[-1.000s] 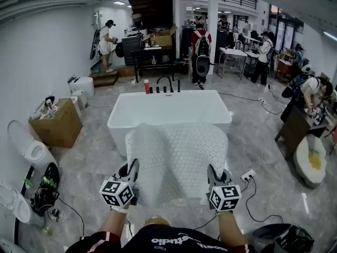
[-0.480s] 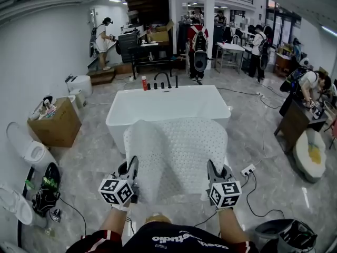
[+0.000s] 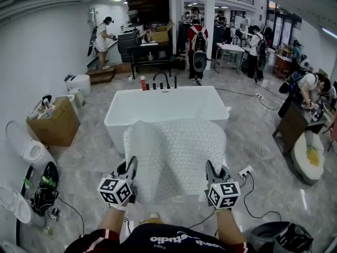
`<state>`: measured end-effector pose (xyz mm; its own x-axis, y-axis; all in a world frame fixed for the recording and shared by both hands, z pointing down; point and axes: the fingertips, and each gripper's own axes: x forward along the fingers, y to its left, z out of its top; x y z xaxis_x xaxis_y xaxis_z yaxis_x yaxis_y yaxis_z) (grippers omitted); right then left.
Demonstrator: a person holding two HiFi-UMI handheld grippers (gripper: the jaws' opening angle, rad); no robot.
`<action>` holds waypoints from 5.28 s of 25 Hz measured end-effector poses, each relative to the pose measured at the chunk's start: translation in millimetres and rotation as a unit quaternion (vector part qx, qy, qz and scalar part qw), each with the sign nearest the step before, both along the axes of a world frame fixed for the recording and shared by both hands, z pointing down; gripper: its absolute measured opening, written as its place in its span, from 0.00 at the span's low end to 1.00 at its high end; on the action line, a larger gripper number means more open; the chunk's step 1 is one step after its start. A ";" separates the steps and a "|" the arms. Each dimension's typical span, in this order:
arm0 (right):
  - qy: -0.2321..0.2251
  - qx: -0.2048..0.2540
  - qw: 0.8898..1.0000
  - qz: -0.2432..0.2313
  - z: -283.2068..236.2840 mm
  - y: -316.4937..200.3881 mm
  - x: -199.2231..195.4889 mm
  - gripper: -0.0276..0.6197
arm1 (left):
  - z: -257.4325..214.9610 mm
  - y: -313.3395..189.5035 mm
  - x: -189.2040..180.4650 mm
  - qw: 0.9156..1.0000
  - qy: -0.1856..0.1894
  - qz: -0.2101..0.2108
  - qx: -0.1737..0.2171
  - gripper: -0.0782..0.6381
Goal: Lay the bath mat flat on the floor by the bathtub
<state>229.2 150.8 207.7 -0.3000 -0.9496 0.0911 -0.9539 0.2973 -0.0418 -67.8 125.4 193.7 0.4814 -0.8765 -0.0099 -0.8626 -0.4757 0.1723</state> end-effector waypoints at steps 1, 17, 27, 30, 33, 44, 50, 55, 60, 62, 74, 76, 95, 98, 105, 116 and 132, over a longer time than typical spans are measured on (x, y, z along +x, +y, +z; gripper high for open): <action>-0.001 0.001 1.000 0.000 -2.0 -0.4 1.7 0.11 | -1.9 -1.0 1.7 1.000 -0.001 -0.001 -0.001 0.15; -0.015 -0.006 1.000 -0.007 -1.8 -8.2 2.4 0.11 | -15.6 4.4 -13.1 0.999 -0.023 -0.021 0.020 0.15; -0.014 -0.023 0.999 -0.022 8.0 -31.6 -19.6 0.11 | -5.7 -10.4 -34.4 0.999 -0.014 -0.041 0.009 0.15; -0.012 -0.027 0.999 -0.027 9.1 -41.4 -28.2 0.11 | -3.3 -18.8 -41.9 0.999 -0.012 -0.047 0.007 0.15; -0.010 -0.027 0.999 -0.027 8.0 -51.5 -35.4 0.11 | -1.9 -29.4 -51.2 0.999 -0.005 -0.051 0.005 0.15; -0.008 -0.035 0.998 -0.043 12.3 -106.0 -80.5 0.11 | 0.2 -75.1 -94.6 0.998 -0.004 -0.065 0.003 0.15; -0.002 -0.038 0.998 -0.054 13.5 -134.8 -103.6 0.11 | 3.3 -99.5 -116.1 0.997 0.003 -0.074 0.004 0.15; 0.002 -0.038 0.998 -0.059 12.3 -160.5 -123.3 0.11 | 5.4 -123.9 -135.5 0.997 0.015 -0.078 0.003 0.15; 0.007 -0.038 0.997 -0.067 7.2 -183.7 -144.0 0.11 | 0.6 -146.8 -152.2 0.997 0.034 -0.076 0.002 0.15; 0.007 -0.037 0.997 -0.070 7.9 -190.7 -150.2 0.11 | 1.7 -152.5 -157.0 0.996 0.035 -0.077 0.004 0.15; 0.021 -0.045 0.996 -0.081 13.3 -235.8 -207.1 0.11 | 16.6 -200.6 -212.7 0.995 0.045 -0.088 -0.007 0.15; 0.022 -0.049 0.996 -0.078 14.7 -242.3 -214.2 0.11 | 18.7 -210.1 -219.1 0.995 0.047 -0.085 -0.009 0.15; 0.040 -0.061 0.997 -0.040 21.3 -257.0 -219.3 0.11 | 35.2 -247.8 -225.6 0.997 0.065 -0.050 -0.015 0.15; 0.040 -0.063 0.996 -0.039 21.7 -260.4 -216.0 0.11 | 35.4 -251.2 -223.9 0.996 0.066 -0.051 -0.017 0.15; 0.031 -0.058 0.997 -0.038 20.5 -279.4 -203.7 0.11 | 34.3 -266.1 -207.4 0.997 0.056 -0.042 -0.018 0.15; 0.024 -0.051 0.997 -0.043 15.7 -340.4 -154.4 0.11 | 22.7 -321.3 -157.1 0.998 0.041 -0.043 -0.014 0.15; 0.016 -0.054 0.997 -0.046 30.0 -437.5 -62.5 0.11 | 30.9 -414.9 -70.7 0.998 0.009 -0.053 -0.021 0.15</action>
<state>166.7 -286.8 237.8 -0.3808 -0.9024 0.2019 -0.9240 0.3794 -0.0472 -138.5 -289.5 224.6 0.3856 -0.9225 0.0204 -0.9046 -0.3736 0.2052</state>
